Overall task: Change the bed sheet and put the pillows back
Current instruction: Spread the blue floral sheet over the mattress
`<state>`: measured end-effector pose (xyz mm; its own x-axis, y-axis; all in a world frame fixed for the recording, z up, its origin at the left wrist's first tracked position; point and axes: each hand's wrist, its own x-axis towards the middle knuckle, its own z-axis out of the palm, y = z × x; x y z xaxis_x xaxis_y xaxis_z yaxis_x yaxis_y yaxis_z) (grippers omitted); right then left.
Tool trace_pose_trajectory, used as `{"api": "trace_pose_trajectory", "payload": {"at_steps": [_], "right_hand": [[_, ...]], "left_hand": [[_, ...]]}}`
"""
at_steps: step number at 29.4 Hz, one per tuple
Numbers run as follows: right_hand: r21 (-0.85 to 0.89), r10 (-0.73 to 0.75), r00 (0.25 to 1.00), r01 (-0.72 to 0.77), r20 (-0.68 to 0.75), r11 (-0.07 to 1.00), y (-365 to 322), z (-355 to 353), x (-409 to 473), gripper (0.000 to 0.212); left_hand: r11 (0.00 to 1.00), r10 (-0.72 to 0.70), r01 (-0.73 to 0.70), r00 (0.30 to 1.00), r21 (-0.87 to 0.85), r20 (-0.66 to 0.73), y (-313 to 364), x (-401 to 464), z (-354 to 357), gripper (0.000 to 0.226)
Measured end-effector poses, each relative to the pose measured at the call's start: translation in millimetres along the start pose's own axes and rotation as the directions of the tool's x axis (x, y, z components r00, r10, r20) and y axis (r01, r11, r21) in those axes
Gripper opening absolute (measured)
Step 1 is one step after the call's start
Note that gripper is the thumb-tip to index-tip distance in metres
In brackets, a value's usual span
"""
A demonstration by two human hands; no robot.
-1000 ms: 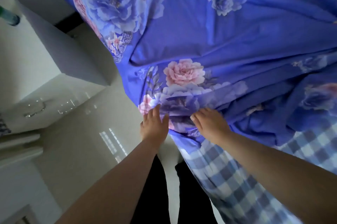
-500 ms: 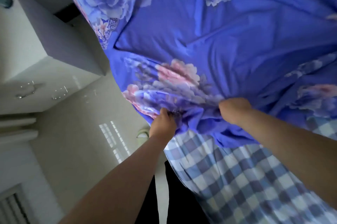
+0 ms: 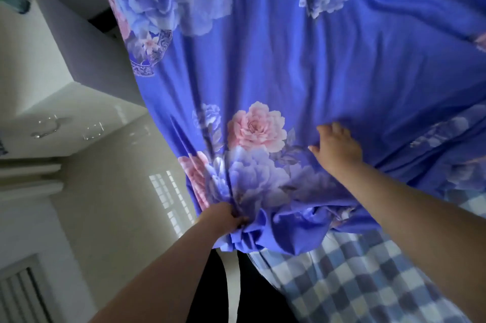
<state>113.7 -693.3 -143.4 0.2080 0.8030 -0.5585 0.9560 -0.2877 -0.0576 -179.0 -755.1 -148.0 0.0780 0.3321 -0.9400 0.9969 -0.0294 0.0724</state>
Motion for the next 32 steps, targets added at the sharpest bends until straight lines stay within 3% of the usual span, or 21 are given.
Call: {"api": "trace_pose_trajectory", "payload": {"at_steps": [3, 5, 7, 9, 11, 13, 16, 18, 19, 22, 25, 27, 30, 32], "right_hand": [[-0.103, 0.072, 0.993, -0.062, 0.095, 0.993, 19, 2, 18, 0.093], [-0.103, 0.137, 0.976, -0.120, 0.172, 0.987, 33, 8, 26, 0.107], [-0.062, 0.211, 0.958, -0.203, 0.192, 0.977, 43, 12, 32, 0.114], [0.120, 0.346, 0.926, -0.365, 0.150, 0.923, 51, 16, 39, 0.115], [0.376, 0.562, 0.822, -0.550, 0.089, 0.746, 60, 18, 46, 0.113], [0.419, 0.678, 0.723, -0.661, 0.135, 0.622, 74, 17, 52, 0.110], [0.293, 0.581, 0.792, -0.609, 0.186, 0.737, 94, 12, 54, 0.071], [0.301, 0.501, 0.837, -0.547, 0.220, 0.781, 98, 5, 54, 0.038], [0.302, 0.474, 0.846, -0.531, 0.245, 0.792, 99, 3, 54, 0.031], [0.377, 0.456, 0.866, -0.501, 0.206, 0.779, 99, -3, 49, 0.030], [0.480, 0.530, 0.847, -0.446, -0.045, 0.755, 110, -7, 33, 0.028], [0.418, 0.494, 0.853, -0.392, -0.168, 0.819, 121, -5, 22, 0.025], [0.350, 0.481, 0.843, -0.386, -0.242, 0.853, 135, 3, 10, 0.023], [0.361, 0.506, 0.826, -0.406, -0.248, 0.840, 141, 10, 4, 0.025]], "left_hand": [[0.999, 0.034, -0.034, 0.999, 0.000, 0.027, 7, 1, 7, 0.052], [1.000, -0.007, 0.007, 1.000, -0.010, 0.001, 8, -1, 12, 0.051], [0.996, -0.039, 0.050, 0.987, 0.071, -0.154, 12, -4, 16, 0.052], [0.995, -0.023, 0.055, 0.932, 0.079, -0.361, 19, -6, 18, 0.050], [1.000, -0.010, 0.020, 0.879, 0.016, -0.476, 29, -8, 18, 0.052], [0.998, -0.018, -0.010, 0.873, -0.055, -0.487, 40, -4, 16, 0.063], [0.995, -0.070, 0.029, 0.894, -0.101, -0.443, 58, 5, 8, 0.070], [0.989, -0.143, 0.118, 0.899, -0.086, -0.414, 69, 12, -2, 0.064], [0.983, -0.180, 0.152, 0.897, -0.100, -0.404, 75, 16, -7, 0.060], [0.976, -0.209, 0.167, 0.895, -0.140, -0.394, 89, 24, -14, 0.043], [0.986, -0.167, 0.153, 0.888, -0.066, -0.428, 101, 26, -16, 0.036], [0.993, -0.097, 0.117, 0.879, 0.013, -0.467, 106, 25, -13, 0.036], [0.999, 0.018, 0.003, 0.862, 0.039, -0.506, 112, 22, -4, 0.040], [0.998, 0.069, -0.065, 0.873, 0.025, -0.484, 115, 18, 0, 0.061]]}}
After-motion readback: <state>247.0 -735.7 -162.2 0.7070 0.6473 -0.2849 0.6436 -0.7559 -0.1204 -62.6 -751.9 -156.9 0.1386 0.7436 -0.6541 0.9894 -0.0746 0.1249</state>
